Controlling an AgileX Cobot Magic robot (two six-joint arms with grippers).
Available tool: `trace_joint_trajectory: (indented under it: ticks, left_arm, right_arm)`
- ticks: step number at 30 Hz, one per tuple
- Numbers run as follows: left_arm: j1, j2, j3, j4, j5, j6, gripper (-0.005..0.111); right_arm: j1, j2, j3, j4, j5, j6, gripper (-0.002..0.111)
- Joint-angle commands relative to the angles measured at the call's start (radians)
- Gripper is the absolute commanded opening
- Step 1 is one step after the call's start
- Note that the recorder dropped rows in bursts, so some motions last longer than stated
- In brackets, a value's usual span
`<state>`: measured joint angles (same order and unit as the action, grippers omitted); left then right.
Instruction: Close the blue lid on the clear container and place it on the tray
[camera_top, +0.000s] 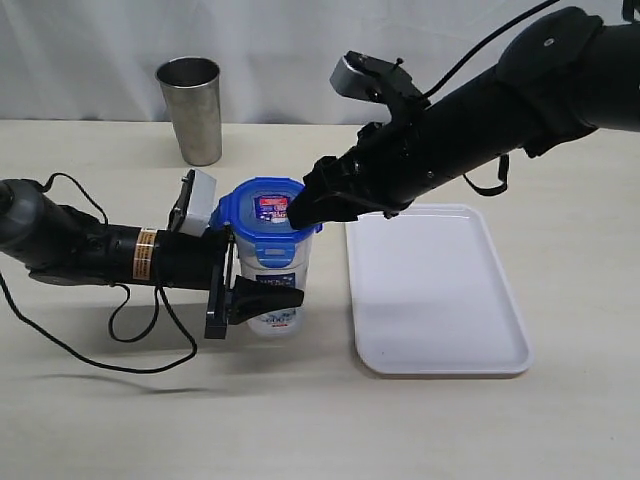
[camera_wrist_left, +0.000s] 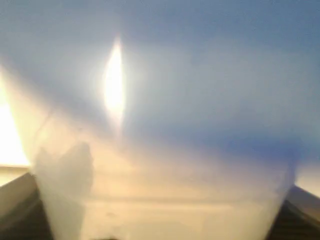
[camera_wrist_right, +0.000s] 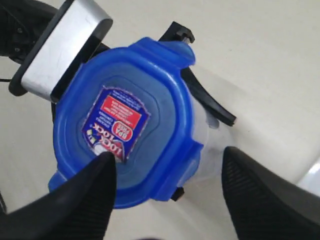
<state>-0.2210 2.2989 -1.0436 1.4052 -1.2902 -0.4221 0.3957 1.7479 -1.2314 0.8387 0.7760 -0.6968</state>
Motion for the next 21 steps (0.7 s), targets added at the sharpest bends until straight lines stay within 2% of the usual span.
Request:
trace_joint_trajectory:
  ticks: [1,9,14,18,21]
  left_arm:
    - [-0.006,0.008,0.003,0.004,0.069,-0.004,0.0]
    - [-0.006,0.008,0.003,-0.003,0.069,-0.004,0.0]
    - [-0.006,0.008,0.003,-0.003,0.069,-0.004,0.0]
    - [-0.006,0.008,0.003,-0.005,0.069,-0.004,0.0]
    - [-0.006,0.008,0.003,-0.01,0.069,-0.004,0.0]
  right_arm:
    - [0.001,-0.057,0.01,-0.047,-0.026,-0.062,0.059]
    - [0.003,-0.124,0.01,-0.04,-0.038,-0.098,0.059]
    - [0.006,-0.15,0.01,0.064,0.04,-0.317,0.057]
    - [0.084,-0.17,0.01,0.048,0.059,-0.45,0.047]
    - [0.178,-0.172,0.01,-0.072,0.018,-0.504,0.043]
